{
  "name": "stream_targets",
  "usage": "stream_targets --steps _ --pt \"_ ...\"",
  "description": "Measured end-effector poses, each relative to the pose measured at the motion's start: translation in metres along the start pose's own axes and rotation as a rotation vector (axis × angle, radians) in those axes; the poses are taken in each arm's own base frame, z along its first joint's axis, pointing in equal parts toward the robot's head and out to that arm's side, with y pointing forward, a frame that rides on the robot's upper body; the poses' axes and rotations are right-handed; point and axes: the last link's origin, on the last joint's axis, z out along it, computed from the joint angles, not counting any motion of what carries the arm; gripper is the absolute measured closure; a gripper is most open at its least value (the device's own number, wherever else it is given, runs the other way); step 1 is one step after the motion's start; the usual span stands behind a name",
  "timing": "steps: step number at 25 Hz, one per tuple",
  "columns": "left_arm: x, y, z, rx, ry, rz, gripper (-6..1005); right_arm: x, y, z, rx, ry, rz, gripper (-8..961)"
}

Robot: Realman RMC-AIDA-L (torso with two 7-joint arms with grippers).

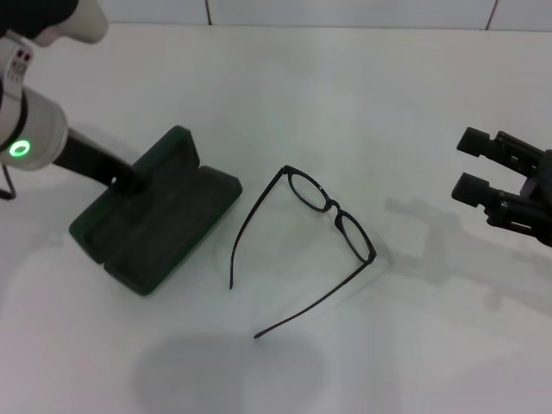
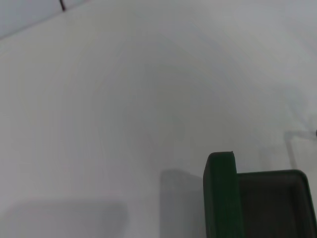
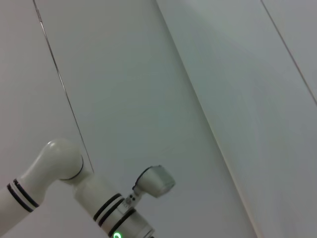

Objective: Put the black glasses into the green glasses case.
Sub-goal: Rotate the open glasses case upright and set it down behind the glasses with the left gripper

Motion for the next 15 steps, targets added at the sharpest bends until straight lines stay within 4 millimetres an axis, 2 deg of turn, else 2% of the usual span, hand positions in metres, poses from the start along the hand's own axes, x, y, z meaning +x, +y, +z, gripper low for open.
stream_targets --steps 3,7,11,15 --pt "0.010 0.001 -0.004 0.008 0.021 0.036 800 0.000 0.001 -0.001 -0.001 -0.002 0.001 119" --pt "0.034 0.004 -0.013 0.023 0.076 0.139 799 0.001 0.004 -0.002 -0.021 -0.001 -0.008 119" --pt "0.062 0.011 -0.018 0.063 0.173 0.296 799 0.003 0.015 0.002 -0.119 0.027 -0.029 120" --pt "0.083 0.024 -0.010 0.116 0.259 0.511 799 0.004 0.022 0.006 -0.191 0.051 -0.026 120"
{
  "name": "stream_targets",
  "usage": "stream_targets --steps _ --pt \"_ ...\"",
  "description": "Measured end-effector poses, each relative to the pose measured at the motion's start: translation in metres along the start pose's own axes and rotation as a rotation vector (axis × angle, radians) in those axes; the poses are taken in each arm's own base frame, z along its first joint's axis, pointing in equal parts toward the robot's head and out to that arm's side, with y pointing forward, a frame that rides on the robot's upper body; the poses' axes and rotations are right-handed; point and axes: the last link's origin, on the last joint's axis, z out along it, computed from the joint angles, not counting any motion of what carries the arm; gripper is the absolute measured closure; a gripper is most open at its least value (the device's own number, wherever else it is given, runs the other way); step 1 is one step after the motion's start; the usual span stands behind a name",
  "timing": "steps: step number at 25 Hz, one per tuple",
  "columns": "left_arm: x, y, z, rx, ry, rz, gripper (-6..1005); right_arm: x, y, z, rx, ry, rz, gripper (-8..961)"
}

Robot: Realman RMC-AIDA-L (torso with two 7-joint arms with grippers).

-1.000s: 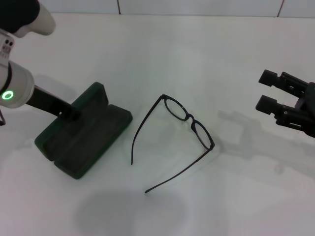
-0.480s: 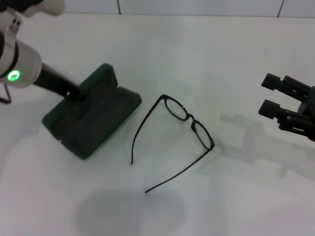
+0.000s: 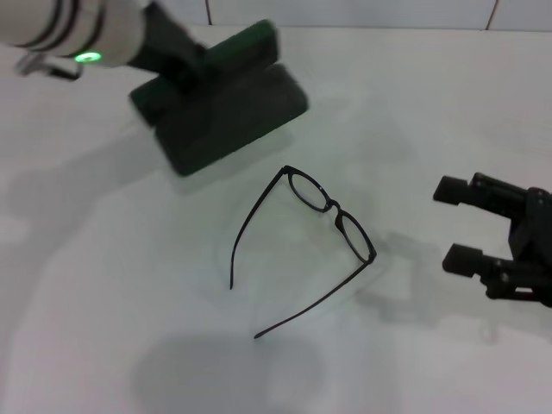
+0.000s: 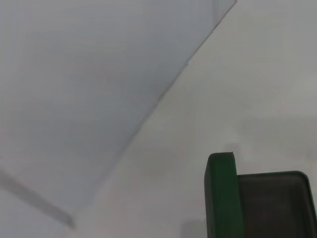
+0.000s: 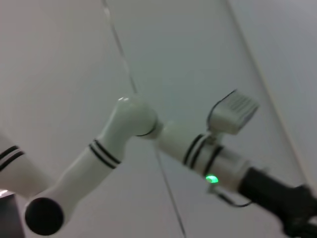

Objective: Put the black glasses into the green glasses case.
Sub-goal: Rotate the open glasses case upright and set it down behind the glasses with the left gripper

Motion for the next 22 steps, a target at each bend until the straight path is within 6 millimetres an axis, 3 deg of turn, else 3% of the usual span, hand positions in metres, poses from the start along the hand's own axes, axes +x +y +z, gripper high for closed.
stream_targets --steps 5,10,17,22 --pt "0.015 0.017 0.031 0.051 0.078 0.263 798 0.003 0.003 0.002 -0.005 -0.007 0.005 120" --pt "0.017 0.040 0.061 0.030 0.106 0.399 798 0.004 0.004 0.003 -0.003 -0.012 0.009 121" --pt "0.022 0.057 0.083 -0.016 0.105 0.458 797 0.003 0.003 0.003 0.002 -0.019 0.005 121" --pt "0.024 0.068 0.086 -0.048 0.105 0.476 797 0.003 0.002 0.003 0.006 -0.018 0.004 121"
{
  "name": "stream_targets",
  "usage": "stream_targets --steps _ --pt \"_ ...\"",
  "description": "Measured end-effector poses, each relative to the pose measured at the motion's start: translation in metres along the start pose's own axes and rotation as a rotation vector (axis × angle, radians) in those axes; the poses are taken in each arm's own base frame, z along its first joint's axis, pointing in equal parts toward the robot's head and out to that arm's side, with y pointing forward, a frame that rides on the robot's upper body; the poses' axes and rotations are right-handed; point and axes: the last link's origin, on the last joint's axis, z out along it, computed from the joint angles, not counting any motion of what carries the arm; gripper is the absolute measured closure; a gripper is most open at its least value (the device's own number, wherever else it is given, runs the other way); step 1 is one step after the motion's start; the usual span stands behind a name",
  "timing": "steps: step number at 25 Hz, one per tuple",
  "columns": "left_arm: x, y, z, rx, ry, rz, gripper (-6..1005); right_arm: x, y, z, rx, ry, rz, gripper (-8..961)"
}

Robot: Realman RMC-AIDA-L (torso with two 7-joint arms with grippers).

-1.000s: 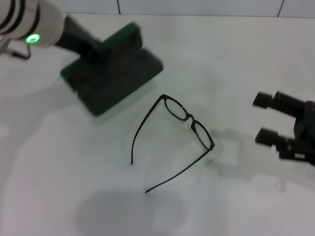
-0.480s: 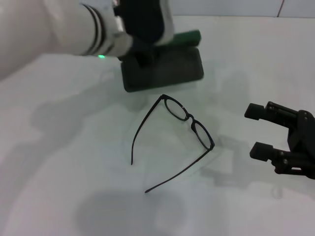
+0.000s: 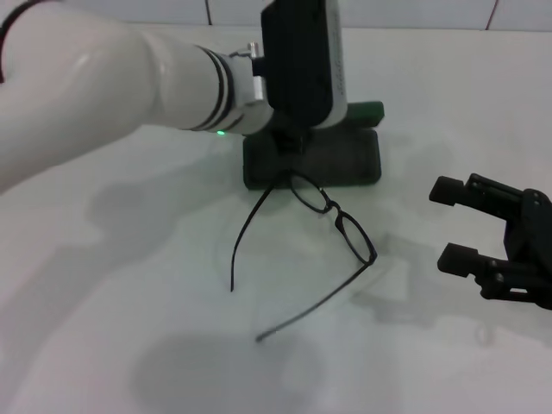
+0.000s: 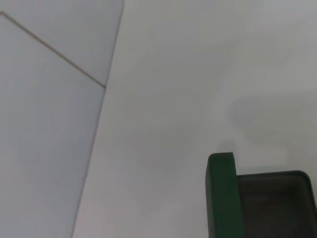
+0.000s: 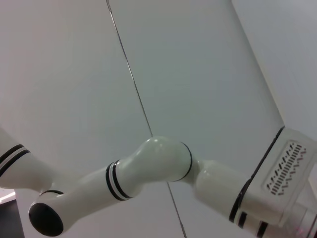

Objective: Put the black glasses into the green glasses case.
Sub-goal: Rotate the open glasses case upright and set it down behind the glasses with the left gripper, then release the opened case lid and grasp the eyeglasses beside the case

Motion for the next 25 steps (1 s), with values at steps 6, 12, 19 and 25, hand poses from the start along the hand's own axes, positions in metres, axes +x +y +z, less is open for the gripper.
stream_targets --steps 6,12,19,25 --pt "0.008 0.009 -0.001 -0.030 0.010 0.010 797 0.000 -0.001 0.000 0.001 0.001 -0.001 122" --pt "0.010 0.010 0.000 -0.040 0.009 0.007 796 -0.001 -0.002 0.002 -0.001 0.002 -0.002 122" --pt "0.019 0.010 -0.006 -0.044 0.025 0.021 635 -0.001 -0.003 0.002 0.003 0.005 0.000 123" --pt "0.032 -0.001 -0.035 0.049 0.107 -0.052 524 0.000 -0.014 0.002 0.054 0.044 0.049 123"
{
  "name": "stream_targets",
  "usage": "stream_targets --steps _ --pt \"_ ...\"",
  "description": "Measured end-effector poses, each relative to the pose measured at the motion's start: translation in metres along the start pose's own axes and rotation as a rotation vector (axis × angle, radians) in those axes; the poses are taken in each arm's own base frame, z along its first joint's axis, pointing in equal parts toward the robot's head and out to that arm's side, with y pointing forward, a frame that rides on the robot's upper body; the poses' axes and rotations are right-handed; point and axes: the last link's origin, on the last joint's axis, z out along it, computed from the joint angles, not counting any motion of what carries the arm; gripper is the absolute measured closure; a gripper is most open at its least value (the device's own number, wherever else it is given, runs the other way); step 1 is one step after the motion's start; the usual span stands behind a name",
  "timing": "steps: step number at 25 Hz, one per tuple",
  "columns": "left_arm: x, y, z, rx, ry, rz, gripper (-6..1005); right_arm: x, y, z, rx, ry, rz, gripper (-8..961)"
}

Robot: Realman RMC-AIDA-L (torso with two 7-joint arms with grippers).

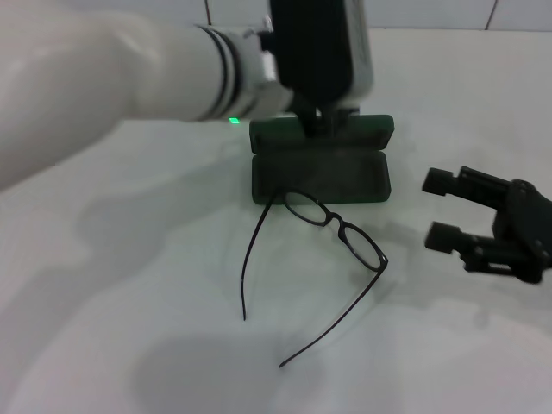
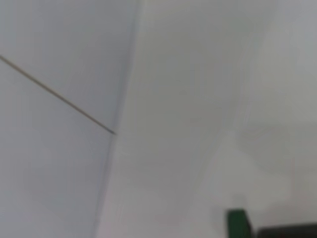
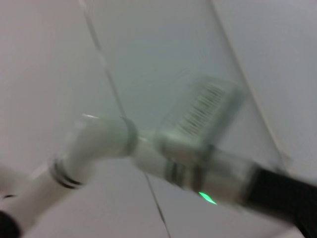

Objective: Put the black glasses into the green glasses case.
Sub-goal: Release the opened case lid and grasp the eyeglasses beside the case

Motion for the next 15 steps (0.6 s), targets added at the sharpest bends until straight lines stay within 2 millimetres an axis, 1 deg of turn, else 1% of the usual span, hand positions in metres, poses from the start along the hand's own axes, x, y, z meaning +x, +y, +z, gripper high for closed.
stream_targets --steps 3,4,5,8,10,11,12,13,14,15 --pt "0.004 -0.012 -0.025 0.091 0.064 -0.093 527 -0.007 -0.016 0.006 0.033 0.072 0.050 123" --pt "0.005 -0.014 -0.031 0.105 0.083 -0.119 528 -0.010 -0.021 0.009 0.035 0.106 0.061 123" --pt "0.006 -0.017 -0.041 0.128 0.122 -0.167 529 -0.013 -0.025 0.012 0.036 0.131 0.066 123" --pt "0.003 -0.022 -0.070 0.162 0.248 -0.320 531 -0.026 -0.040 0.028 0.044 0.264 0.067 124" --pt "-0.002 -0.023 -0.085 0.156 0.344 -0.411 533 -0.032 -0.049 0.039 0.064 0.377 0.061 124" --pt "-0.003 -0.021 -0.094 0.137 0.419 -0.457 534 -0.035 -0.053 0.044 0.078 0.433 0.055 124" --pt "-0.007 -0.018 -0.101 0.114 0.478 -0.491 535 -0.035 -0.053 0.044 0.078 0.433 0.055 124" --pt "-0.010 -0.015 -0.109 0.091 0.546 -0.526 536 -0.043 -0.064 0.058 0.133 0.578 0.065 124" --pt "-0.014 -0.012 -0.114 0.079 0.583 -0.540 541 -0.044 -0.066 0.062 0.144 0.608 0.072 223" --pt "-0.023 -0.007 -0.123 0.061 0.646 -0.572 547 -0.048 -0.071 0.071 0.161 0.670 0.071 323"
